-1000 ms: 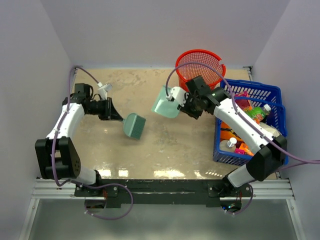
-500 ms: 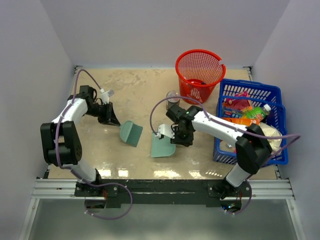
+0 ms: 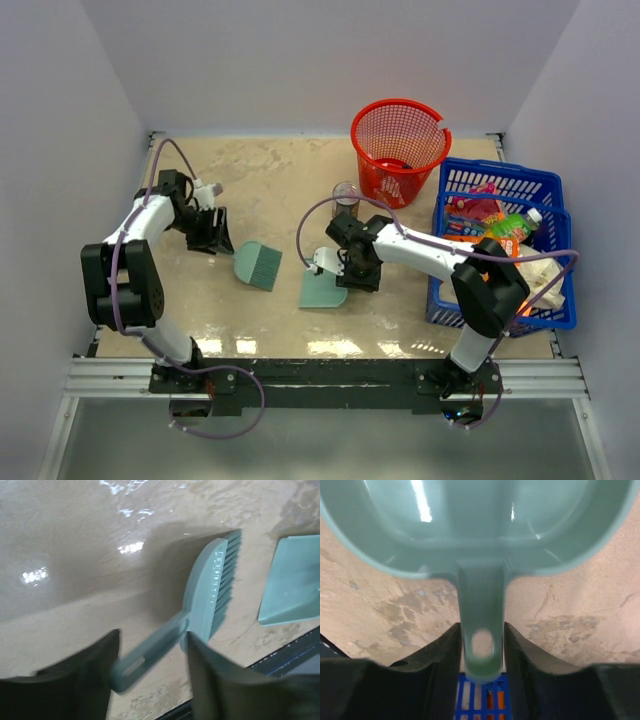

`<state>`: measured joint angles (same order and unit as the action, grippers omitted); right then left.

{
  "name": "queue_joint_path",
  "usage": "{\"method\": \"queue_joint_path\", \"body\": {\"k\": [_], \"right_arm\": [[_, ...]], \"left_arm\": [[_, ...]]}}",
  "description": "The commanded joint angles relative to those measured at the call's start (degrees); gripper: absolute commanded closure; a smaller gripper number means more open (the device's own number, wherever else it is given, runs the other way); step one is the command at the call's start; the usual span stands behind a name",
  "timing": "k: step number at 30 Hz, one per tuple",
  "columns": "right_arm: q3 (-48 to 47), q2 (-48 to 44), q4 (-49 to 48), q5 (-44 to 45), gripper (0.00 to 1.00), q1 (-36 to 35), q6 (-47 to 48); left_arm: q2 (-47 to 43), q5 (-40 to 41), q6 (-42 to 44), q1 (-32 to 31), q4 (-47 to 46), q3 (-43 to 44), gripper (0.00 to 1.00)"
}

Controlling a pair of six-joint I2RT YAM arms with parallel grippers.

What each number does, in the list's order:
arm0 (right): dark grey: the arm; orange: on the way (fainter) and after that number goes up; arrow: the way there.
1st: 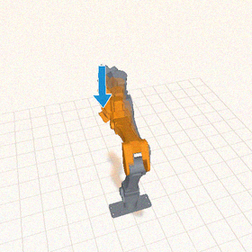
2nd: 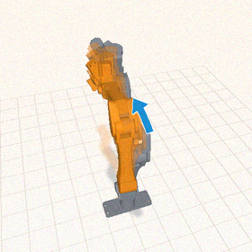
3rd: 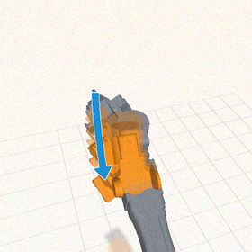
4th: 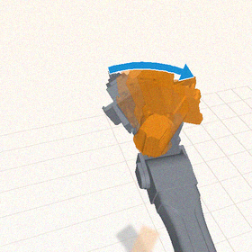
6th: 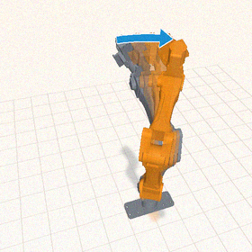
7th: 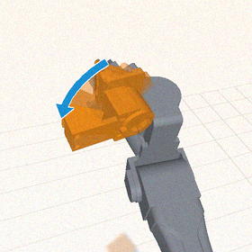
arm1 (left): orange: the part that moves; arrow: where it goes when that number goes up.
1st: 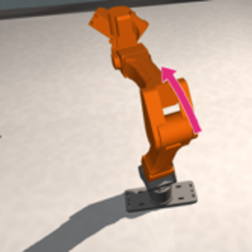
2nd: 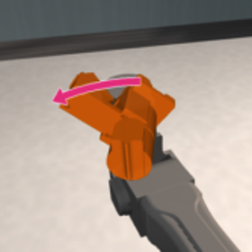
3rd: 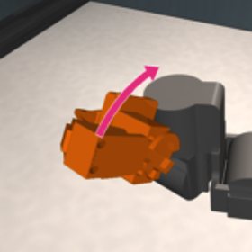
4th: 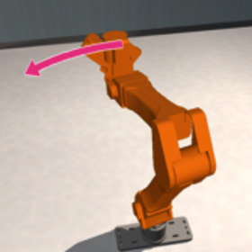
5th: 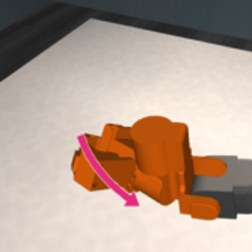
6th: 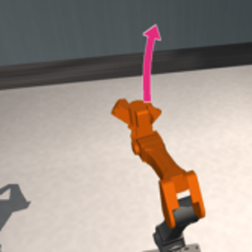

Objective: Sweep away the paper scraps from the table

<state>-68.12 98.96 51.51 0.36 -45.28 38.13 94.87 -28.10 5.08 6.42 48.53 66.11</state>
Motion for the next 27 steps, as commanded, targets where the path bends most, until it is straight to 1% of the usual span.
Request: {"method": "queue_joint_path", "body": {"k": [1,2,3,4,8,9,10,12,13,15,19,20,22,23,24,27], "right_arm": [[-1.0,-1.7,-2.1,1.9,0.54,-0.2,-3.0],[-1.2,-2.9,-2.3,1.9,0.49,-0.2,-3.4],[-1.3,-3.5,-2.4,1.9,0.22,-0.2,-3.7],[-1.4,-4.3,-2.6,1.8,0.02,-0.2,-4.2],[-2.1,-8.6,-3.1,0.5,0.02,-0.2,-5.0],[-2.6,-10.3,-3.2,0.5,0.02,-0.2,-6.0],[-4.2,-11.0,-2.6,-0.1,0.02,-0.1,-6.1],[-6.2,-12.7,-2.2,-0.2,0.01,-0.1,-8.1],[-8.2,-14.1,-2.2,-1.8,0.01,-0.1,-8.6],[-11.1,-15.4,-2.8,-2.1,0.01,-0.1,-11.4],[-17.1,-14.9,-6.1,5.2,0.01,-0.1,-19.6],[-17.7,-14.8,-7.7,10.3,0.01,-0.1,-21.0],[-19.5,-14.3,-11.2,15.2,0.01,-0.1,-22.3],[-19.8,-13.8,-12.4,18.9,0.01,-0.1,-22.3],[-21.0,-13.4,-13.4,20.3,0.01,0.0,-21.8],[-24.4,-13.0,-13.6,19.3,0.01,1.2,-21.3]], "left_arm": [[-0.4,7.0,1.2,0.6,-0.4,1.4,0.33],[-0.7,7.3,1.5,0.5,-0.3,1.3,0.32],[-0.7,7.4,1.7,0.6,-0.3,1.2,0.31],[-0.9,7.9,1.6,0.6,-0.5,1.1,0.3],[-1.5,9.2,1.7,0.6,-1.5,0.7,0.2],[-1.6,10.0,1.9,0.5,-1.9,1.1,0.04],[-2.1,12.5,2.0,0.5,-2.1,1.4,0.0],[-4.0,15.2,2.2,0.6,-4.5,1.8,0.0],[-4.9,16.7,2.7,0.5,-5.4,1.9,0.0],[-6.9,17.4,2.9,0.5,-7.7,2.6,0.0],[-9.1,16.0,2.4,0.6,-9.9,6.0,0.0],[-9.4,15.8,2.2,0.6,-11.0,7.4,0.0],[-10.6,16.1,1.7,0.6,-12.3,8.5,0.0],[-10.8,16.7,1.5,0.5,-13.7,9.5,0.0],[-11.1,17.1,1.4,0.5,-14.4,10.0,0.0],[-10.8,18.0,1.2,0.6,-14.7,13.9,0.0]]}}
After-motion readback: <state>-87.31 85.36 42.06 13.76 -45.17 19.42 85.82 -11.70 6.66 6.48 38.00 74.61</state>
